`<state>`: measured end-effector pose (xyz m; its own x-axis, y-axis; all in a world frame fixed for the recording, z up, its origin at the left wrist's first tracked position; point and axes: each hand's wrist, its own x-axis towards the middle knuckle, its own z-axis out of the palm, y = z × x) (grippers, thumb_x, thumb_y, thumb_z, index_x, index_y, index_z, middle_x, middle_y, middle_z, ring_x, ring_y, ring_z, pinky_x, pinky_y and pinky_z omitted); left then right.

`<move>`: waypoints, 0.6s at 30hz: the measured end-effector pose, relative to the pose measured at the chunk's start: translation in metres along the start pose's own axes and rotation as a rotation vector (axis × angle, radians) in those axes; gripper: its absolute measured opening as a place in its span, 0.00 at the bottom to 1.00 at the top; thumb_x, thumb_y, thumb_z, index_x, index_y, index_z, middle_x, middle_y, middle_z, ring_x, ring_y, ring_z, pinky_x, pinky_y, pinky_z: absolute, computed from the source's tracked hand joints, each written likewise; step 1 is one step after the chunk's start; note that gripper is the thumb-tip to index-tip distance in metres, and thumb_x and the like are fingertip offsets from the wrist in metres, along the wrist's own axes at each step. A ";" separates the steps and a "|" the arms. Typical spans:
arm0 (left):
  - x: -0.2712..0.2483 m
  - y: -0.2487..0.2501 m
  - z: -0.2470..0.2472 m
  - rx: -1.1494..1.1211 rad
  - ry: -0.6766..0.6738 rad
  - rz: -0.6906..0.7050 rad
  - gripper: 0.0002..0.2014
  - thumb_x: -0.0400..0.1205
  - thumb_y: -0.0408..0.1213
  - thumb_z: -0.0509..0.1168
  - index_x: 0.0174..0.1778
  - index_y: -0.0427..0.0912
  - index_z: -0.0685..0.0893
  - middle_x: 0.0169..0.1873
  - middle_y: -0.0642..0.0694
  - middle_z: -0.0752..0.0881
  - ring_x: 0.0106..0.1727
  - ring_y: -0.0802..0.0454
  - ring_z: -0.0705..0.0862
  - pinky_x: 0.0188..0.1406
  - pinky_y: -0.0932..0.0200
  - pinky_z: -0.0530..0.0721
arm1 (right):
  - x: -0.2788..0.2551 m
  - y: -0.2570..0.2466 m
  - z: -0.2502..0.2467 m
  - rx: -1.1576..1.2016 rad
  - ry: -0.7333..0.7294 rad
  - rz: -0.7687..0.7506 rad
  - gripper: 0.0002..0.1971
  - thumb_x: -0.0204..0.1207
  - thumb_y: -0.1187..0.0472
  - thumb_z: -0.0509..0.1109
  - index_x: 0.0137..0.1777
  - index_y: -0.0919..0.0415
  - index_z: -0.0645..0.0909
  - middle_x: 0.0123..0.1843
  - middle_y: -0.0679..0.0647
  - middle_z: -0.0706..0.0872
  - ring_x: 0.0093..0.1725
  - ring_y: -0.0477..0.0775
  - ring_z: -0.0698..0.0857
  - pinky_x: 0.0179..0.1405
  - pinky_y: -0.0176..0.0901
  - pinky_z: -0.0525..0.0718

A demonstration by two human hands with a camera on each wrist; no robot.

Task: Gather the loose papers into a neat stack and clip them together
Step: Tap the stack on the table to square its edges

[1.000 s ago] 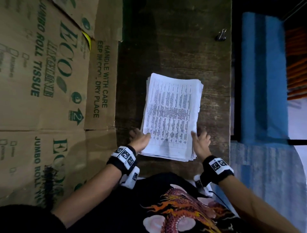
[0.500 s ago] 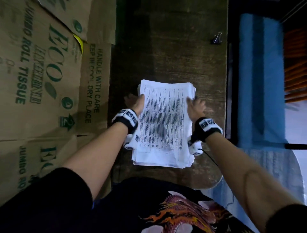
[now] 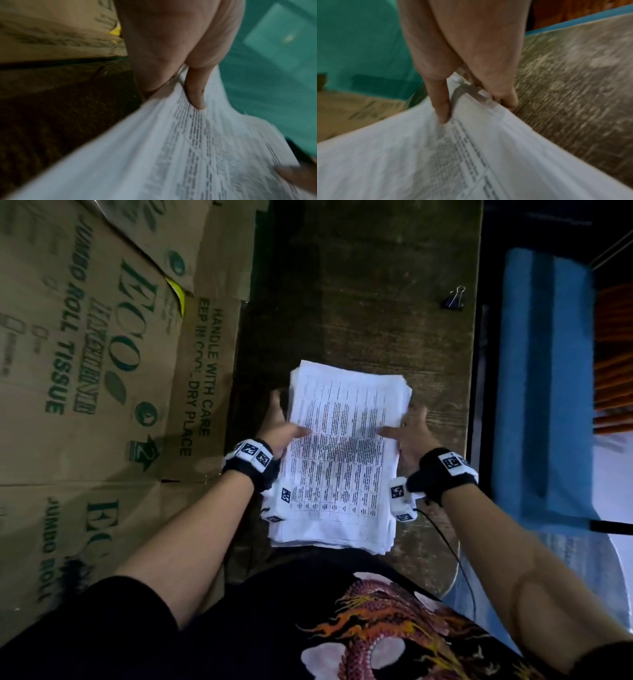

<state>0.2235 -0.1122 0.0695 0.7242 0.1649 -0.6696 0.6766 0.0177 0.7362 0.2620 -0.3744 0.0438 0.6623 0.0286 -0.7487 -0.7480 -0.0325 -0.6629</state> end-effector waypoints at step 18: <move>-0.100 0.076 0.020 -0.155 0.294 0.872 0.26 0.76 0.39 0.69 0.66 0.31 0.70 0.56 0.54 0.79 0.59 0.77 0.79 0.60 0.76 0.76 | -0.131 -0.089 0.020 -0.115 0.107 -0.927 0.21 0.72 0.78 0.73 0.51 0.47 0.81 0.51 0.39 0.87 0.52 0.31 0.85 0.55 0.37 0.84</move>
<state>0.2049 -0.1476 0.1903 0.8908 0.4245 0.1623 -0.1311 -0.1020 0.9861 0.2412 -0.3550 0.2005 0.9964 0.0006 0.0852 0.0845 -0.1414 -0.9863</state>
